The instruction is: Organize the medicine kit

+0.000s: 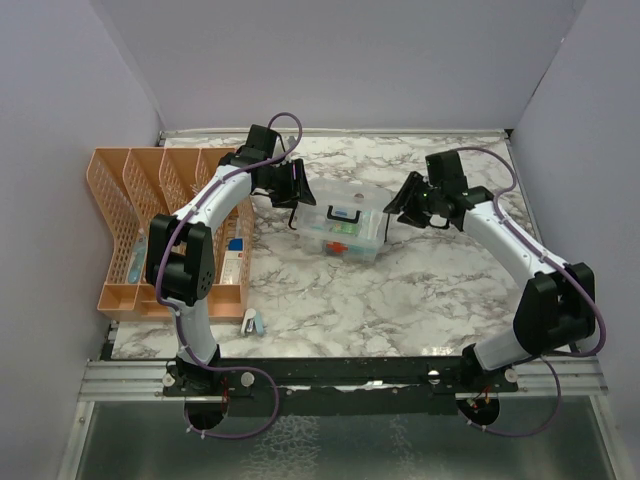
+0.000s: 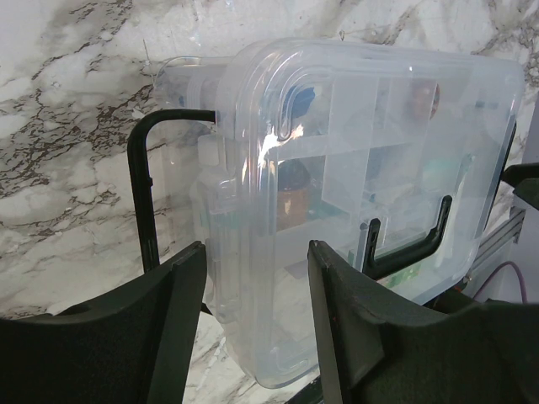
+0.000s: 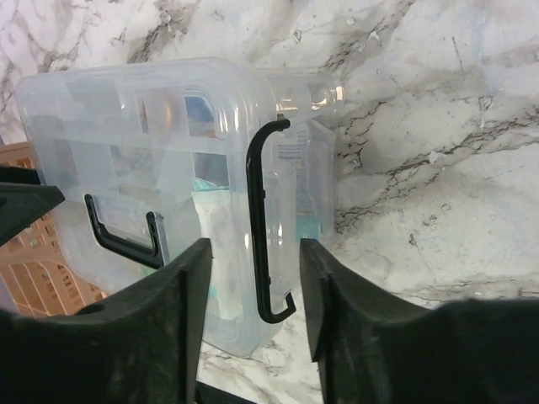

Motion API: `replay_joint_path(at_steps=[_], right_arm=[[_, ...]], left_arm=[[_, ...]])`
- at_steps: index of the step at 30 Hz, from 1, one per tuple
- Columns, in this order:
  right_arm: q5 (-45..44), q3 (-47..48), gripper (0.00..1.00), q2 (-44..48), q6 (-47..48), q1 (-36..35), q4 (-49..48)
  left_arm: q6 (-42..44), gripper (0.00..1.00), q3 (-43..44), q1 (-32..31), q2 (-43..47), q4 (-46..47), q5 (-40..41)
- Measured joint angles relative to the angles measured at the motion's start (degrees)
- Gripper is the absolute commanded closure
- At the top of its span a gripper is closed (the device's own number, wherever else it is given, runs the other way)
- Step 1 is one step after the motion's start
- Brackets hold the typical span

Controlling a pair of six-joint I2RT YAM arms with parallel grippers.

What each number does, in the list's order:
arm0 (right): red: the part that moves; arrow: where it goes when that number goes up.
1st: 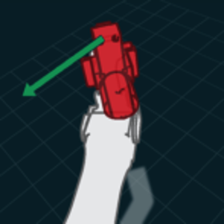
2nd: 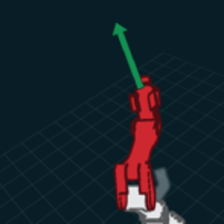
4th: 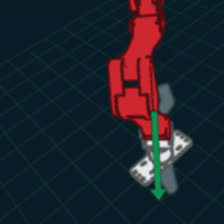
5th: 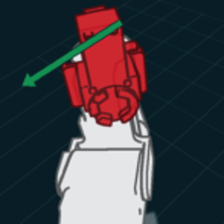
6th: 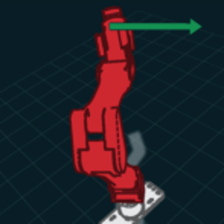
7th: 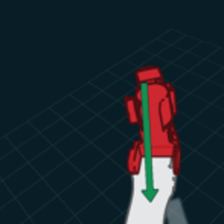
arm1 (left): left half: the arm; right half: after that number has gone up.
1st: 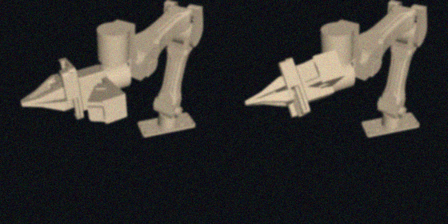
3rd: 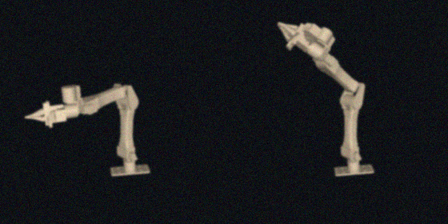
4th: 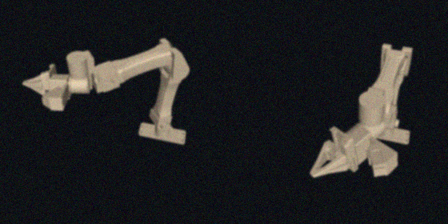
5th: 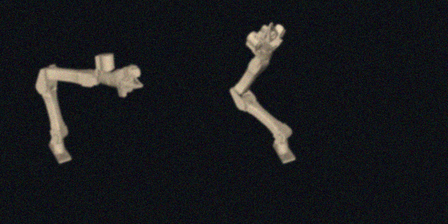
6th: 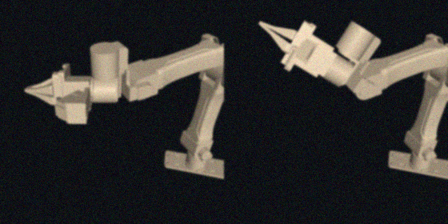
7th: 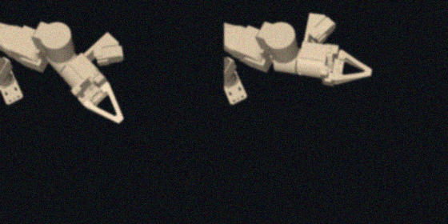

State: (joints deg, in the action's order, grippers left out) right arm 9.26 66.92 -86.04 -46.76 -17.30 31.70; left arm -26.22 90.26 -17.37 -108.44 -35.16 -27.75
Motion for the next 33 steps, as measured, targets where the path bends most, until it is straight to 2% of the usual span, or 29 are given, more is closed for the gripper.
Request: replay_joint_path(at_steps=[5,10,15,21,26,33], right_arm=[[-1.11,1.81,0.47,0.81,3.43,0.0,0.31],[-0.57,3.04,0.48,1.27,7.85,0.0,-0.9],[-0.33,4.42,0.49,1.11,11.47,0.0,-1.33],[2.69,6.43,0.5,-0.63,14.19,0.0,-1.51],[5.33,8.72,0.49,-3.74,16.24,-0.02,-1.01],[5.33,10.99,0.47,-4.87,19.96,-0.68,1.4]], left_arm=[[0.02,0.61,0.0,0.13,0.0,0.0,-0.55],[0.0,0.65,-0.02,0.24,0.0,0.07,-1.53],[-0.79,0.66,-0.13,-0.61,0.0,0.79,-1.46],[-3.37,0.66,-0.39,-5.49,-0.42,3.04,-1.25],[-4.66,0.58,1.36,-9.84,-2.34,4.26,-1.31],[-4.55,0.44,2.97,-10.6,-3.21,3.8,-1.27]])
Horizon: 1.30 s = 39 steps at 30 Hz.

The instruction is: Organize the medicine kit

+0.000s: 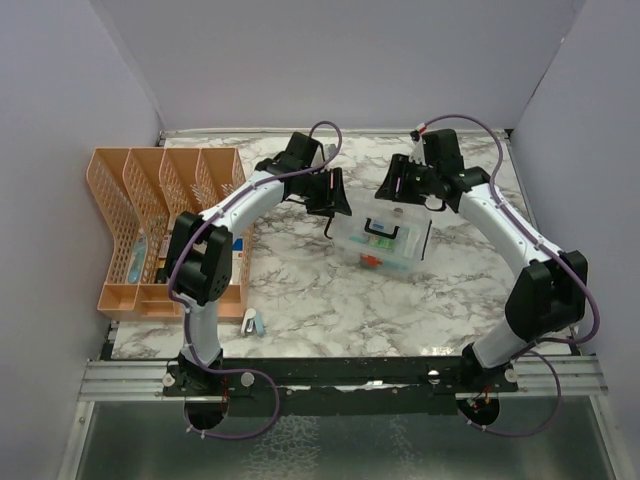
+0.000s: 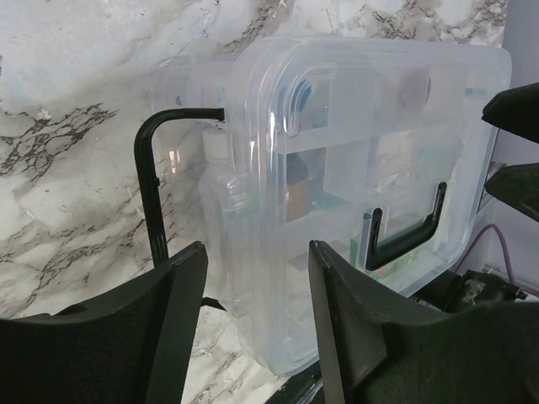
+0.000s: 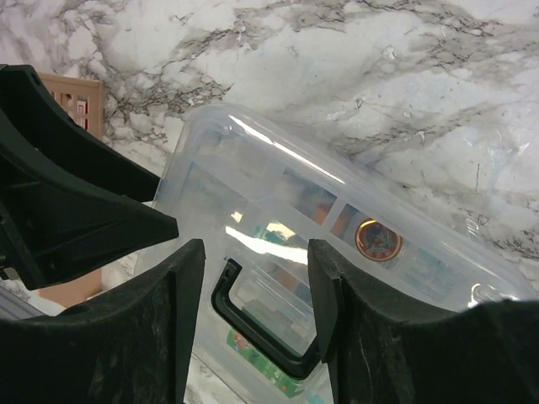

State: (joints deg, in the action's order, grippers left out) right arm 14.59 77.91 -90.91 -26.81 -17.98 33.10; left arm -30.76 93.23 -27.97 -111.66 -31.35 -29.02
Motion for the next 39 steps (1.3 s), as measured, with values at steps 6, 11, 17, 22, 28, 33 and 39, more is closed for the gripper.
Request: replay_joint_path(at_steps=[6,11,17,22,28,33,39], right_arm=[[-1.11,2.62,0.46,-1.55,2.34,-2.4,1.16],[-3.82,4.5,0.44,-3.85,3.8,-5.29,3.56],[-8.09,6.47,0.42,-6.47,4.92,-7.58,6.32],[-11.34,8.24,0.42,-7.23,7.78,-8.92,7.69],[-17.49,11.08,0.43,-10.14,11.87,-13.55,9.62],[-19.91,11.06,0.43,-10.19,13.86,-14.6,9.62],[-19.98,10.05,0.43,-9.66,15.26,-14.71,8.63]], left_arm=[[1.22,0.26,0.55,1.14,-0.02,-0.92,0.07],[3.5,0.12,0.96,3.93,0.09,-0.96,0.17],[7.5,0.03,0.96,4.7,0.22,-0.9,0.63],[8.55,0.01,0.94,4.7,0.15,-0.42,-1.31],[8.44,0.01,0.42,4.92,-0.39,1.44,-7.63],[7.08,0.01,-2.43,5.14,-0.44,3.93,-10.69],[5.42,0.03,-4.85,5.57,-1.22,4.98,-12.07]])
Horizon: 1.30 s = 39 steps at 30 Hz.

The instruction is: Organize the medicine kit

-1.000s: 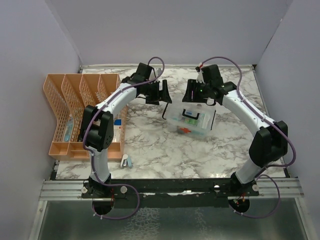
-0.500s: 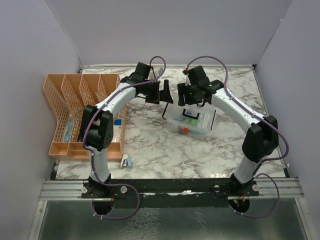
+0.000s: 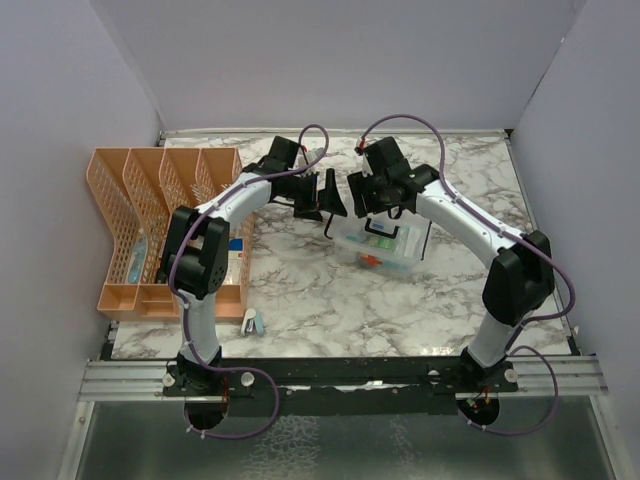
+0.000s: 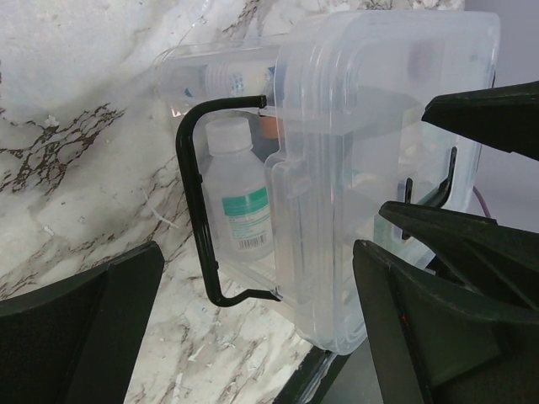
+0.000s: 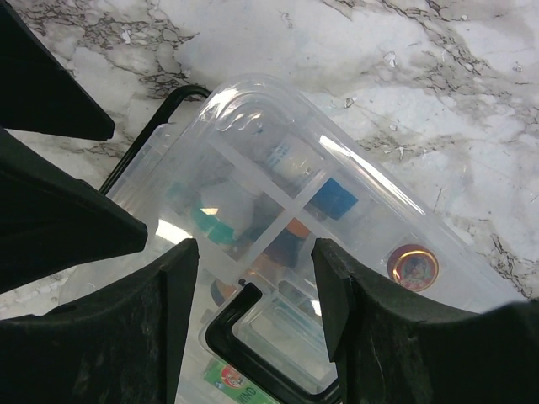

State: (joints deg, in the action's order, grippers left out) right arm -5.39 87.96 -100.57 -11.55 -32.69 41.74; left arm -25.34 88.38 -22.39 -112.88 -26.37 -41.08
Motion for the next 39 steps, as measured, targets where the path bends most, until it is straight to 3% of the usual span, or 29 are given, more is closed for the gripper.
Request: replay_joint_path(at_steps=[6,13,19,23,26,30,39], right_arm=[[0.07,-1.25,0.43,0.72,0.22,0.0,-1.2],[0.09,-3.06,0.44,1.92,-0.74,-0.22,-2.64],[0.15,-3.3,0.44,2.01,-1.95,-0.22,-3.04],[0.15,-3.41,0.45,2.08,-2.38,-0.22,-3.21],[0.22,-3.72,0.46,2.34,-2.75,-0.22,-3.43],[0.28,-3.85,0.46,2.36,-3.21,-0.22,-3.65],[0.26,-4.17,0.48,2.56,-3.82,-0.22,-4.04]], left_arm=[[-2.23,0.07,-0.55,0.28,-1.05,2.14,-2.91],[-7.19,0.04,-3.34,0.98,-1.68,6.62,-7.06],[-16.63,0.05,-8.57,1.42,-1.66,16.68,-11.93],[-25.81,0.1,-14.23,1.44,-1.66,26.67,-14.69],[-29.0,0.19,-15.32,1.44,-1.66,29.49,-15.17],[-28.52,0.32,-14.56,1.81,-1.55,29.03,-14.93],[-22.82,0.38,-11.91,2.14,-0.66,21.84,-13.33]])
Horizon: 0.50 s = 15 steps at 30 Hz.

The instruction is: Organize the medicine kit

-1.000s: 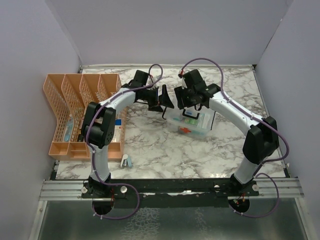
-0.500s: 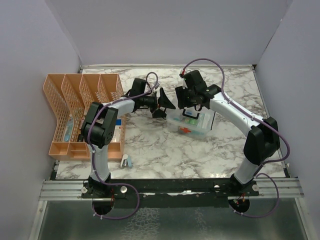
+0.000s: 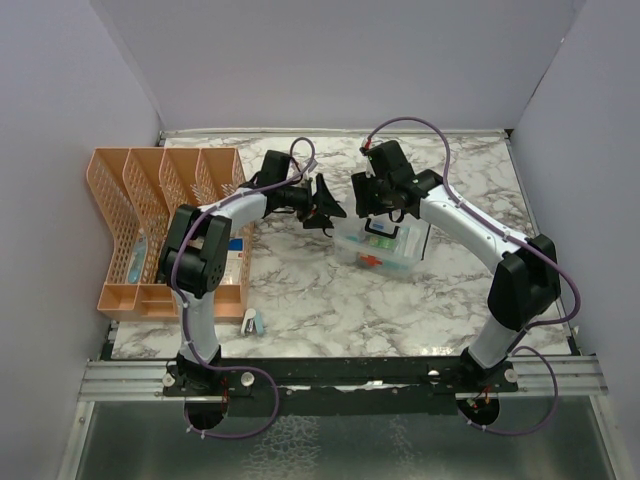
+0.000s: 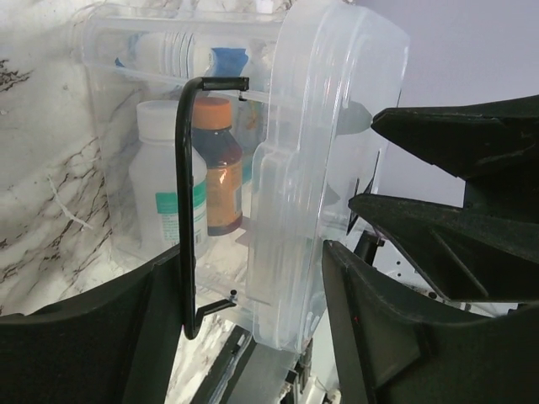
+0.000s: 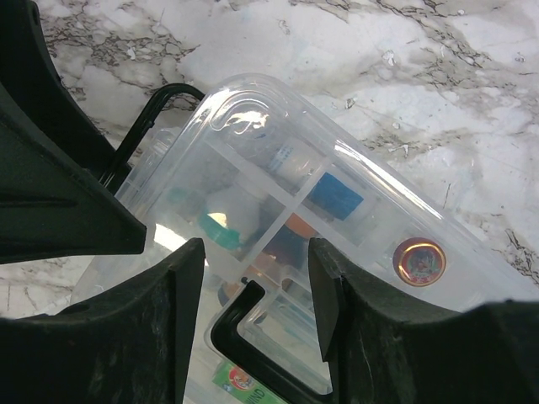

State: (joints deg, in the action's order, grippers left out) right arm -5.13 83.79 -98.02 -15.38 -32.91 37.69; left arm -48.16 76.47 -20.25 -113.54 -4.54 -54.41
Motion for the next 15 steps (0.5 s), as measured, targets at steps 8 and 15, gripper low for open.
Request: replay_joint_path(at_steps=[8,15], right_arm=[[0.0,0.0,0.5,0.0,-0.92,0.0,-0.02],[0.04,0.0,0.51,0.0,-1.51,0.0,-0.02]], left_arm=[[2.89,0.41,1.86,0.0,0.28,-3.61,0.28],[3.61,0.36,1.86,0.0,1.2,-4.72,0.17]])
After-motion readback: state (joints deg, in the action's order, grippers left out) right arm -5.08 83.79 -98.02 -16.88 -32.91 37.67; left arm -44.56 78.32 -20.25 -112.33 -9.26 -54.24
